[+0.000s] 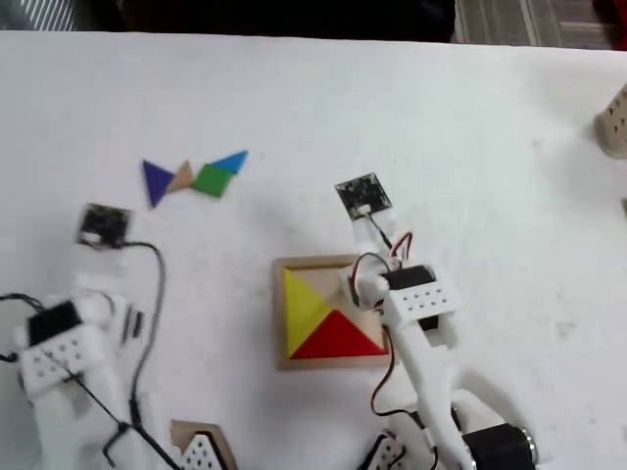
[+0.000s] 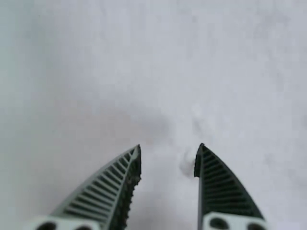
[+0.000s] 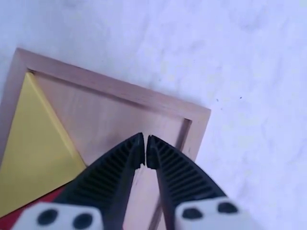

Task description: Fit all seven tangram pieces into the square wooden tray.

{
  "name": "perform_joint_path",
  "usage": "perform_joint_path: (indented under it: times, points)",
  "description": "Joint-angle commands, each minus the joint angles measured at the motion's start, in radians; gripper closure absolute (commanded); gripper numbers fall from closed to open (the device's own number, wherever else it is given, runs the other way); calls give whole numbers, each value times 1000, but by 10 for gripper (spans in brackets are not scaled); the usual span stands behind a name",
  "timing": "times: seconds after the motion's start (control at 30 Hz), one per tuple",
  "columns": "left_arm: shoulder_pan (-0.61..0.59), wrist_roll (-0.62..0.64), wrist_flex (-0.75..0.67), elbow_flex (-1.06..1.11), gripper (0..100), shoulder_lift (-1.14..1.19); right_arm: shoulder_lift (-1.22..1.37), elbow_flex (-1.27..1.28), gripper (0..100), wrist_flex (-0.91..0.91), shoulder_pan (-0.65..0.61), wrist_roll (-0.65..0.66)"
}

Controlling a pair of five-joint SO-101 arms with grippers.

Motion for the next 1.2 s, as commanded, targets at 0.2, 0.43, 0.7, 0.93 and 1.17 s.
perform_joint_path:
  times: [0.2,0.43,0.7,0.93,1.17]
  points:
    - [245,308,-18,255,805,-374,-22,-5,981,-15,12,14]
    - [252,308,28,359,805,-638,-22,17,981,-64,12,14]
    - [252,311,92,393,805,-825,-24,17,981,-64,7,14]
    - [255,311,80,331,805,-825,-24,17,981,-61,7,14]
    - [254,313,112,192,805,-777,-24,18,981,-58,10,14]
